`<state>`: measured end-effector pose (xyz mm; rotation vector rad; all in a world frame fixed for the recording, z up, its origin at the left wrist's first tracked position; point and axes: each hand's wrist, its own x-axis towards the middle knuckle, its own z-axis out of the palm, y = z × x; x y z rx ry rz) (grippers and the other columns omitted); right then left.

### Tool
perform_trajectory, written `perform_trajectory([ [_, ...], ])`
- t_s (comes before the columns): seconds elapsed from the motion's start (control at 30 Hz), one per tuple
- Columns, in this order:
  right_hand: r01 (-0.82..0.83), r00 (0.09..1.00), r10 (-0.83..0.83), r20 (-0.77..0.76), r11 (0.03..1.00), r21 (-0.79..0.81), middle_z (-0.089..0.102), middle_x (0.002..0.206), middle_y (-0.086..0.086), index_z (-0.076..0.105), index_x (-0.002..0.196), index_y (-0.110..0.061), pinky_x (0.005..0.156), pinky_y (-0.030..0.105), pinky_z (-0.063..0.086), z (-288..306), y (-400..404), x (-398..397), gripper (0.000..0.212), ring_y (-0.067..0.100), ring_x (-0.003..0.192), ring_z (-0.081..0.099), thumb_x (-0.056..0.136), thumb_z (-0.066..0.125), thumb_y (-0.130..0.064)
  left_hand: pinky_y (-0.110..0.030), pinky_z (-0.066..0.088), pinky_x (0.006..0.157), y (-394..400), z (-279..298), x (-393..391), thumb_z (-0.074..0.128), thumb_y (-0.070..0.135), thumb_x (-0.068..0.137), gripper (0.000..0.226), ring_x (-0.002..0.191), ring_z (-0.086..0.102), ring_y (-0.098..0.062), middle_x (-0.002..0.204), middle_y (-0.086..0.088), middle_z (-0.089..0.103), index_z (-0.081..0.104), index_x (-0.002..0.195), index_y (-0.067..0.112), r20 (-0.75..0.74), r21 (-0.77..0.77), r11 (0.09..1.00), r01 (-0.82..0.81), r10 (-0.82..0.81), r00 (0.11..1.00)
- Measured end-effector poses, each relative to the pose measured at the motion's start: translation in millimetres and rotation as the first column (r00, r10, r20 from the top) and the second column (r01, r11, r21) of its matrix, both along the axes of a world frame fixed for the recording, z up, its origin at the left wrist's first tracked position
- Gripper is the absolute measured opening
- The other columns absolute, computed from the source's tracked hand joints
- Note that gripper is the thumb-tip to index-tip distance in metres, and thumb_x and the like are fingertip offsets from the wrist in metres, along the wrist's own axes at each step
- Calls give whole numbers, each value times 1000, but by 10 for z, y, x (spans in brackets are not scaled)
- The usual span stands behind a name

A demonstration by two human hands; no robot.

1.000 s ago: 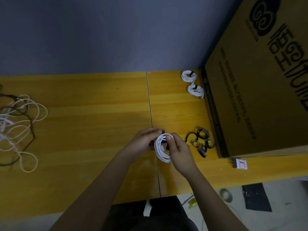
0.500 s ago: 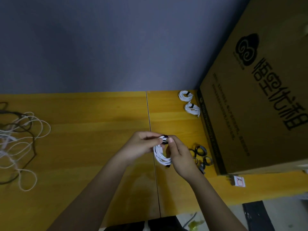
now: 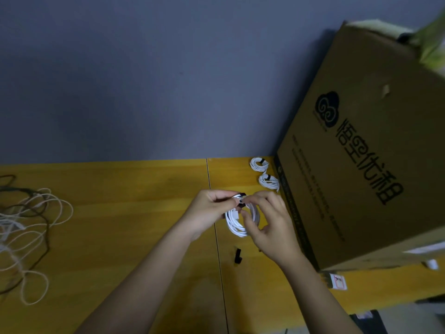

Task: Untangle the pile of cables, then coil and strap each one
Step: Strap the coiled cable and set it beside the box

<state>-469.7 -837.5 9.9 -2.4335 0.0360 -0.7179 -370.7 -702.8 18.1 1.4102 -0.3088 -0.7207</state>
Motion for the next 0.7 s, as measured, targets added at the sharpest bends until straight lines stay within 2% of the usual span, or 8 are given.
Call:
perform_trajectory([
  [0.1, 3, 999, 1, -41, 995, 98, 51, 98, -13, 65, 91, -19, 79, 21, 42, 29, -29, 19, 6, 11, 96, 52, 86, 69, -19, -16, 54, 70, -3, 19, 0, 62, 6, 90, 19, 80, 69, -3, 82, 7, 75, 71, 94, 21, 25, 13, 1000, 4, -4, 1000],
  [0.23, 25, 997, -18, 73, 995, -97, 57, 112, -6, 69, 90, -15, 88, 13, 38, 78, -33, 16, 5, 10, 106, 49, 85, 70, -14, -19, 54, 75, -9, 88, 3, 62, 7, 91, 21, 86, 69, -6, 91, 3, 75, 69, 110, 10, 54, 18, 1000, 20, -21, 998],
  [0.3, 7, 992, 15, 128, 985, -170, 63, 113, -1, 70, 91, -10, 94, 18, 41, 108, -21, 19, 6, 13, 108, 54, 88, 66, -14, -18, 53, 76, -14, 130, -16, 61, 7, 91, 21, 87, 69, -5, 90, 4, 75, 70, 109, 12, 94, 36, 998, 44, -47, 994],
  [0.37, 11, 982, 29, 186, 978, -209, 68, 108, 1, 71, 91, -7, 92, 24, 46, 137, 4, 27, 8, 17, 102, 60, 89, 64, -10, -15, 52, 71, -19, 161, -24, 61, 6, 91, 18, 84, 70, -5, 86, 5, 75, 71, 103, 15, 74, 9, 999, 54, -55, 996],
  [0.5, 43, 969, 33, 246, 954, -295, 71, 100, 0, 72, 87, -6, 85, 30, 50, 180, 21, 19, 8, 18, 96, 65, 86, 65, -3, -15, 52, 66, 8, 217, 45, 62, 10, 91, 16, 83, 70, -4, 84, 5, 75, 71, 97, 22, 6, 6, 995, 104, -104, 995],
  [0.6, 72, 962, 33, 270, 926, -370, 72, 95, -3, 72, 82, -9, 81, 26, 48, 187, 22, 11, 15, 15, 94, 65, 86, 61, 0, -16, 53, 70, 51, 237, 115, 63, 12, 91, 15, 90, 70, -8, 94, 3, 75, 71, 100, 20, -29, 20, 981, 194, -194, 981],
  [0.7, 104, 952, 13, 307, 927, -361, 73, 95, -3, 72, 79, -9, 78, 26, 49, 197, 57, 18, 28, 14, 93, 66, 94, 49, -6, -18, 54, 74, 57, 244, 147, 66, 11, 88, 17, 95, 70, -10, 101, 1, 74, 71, 103, 18, -53, 5, 974, 225, -224, 973],
])
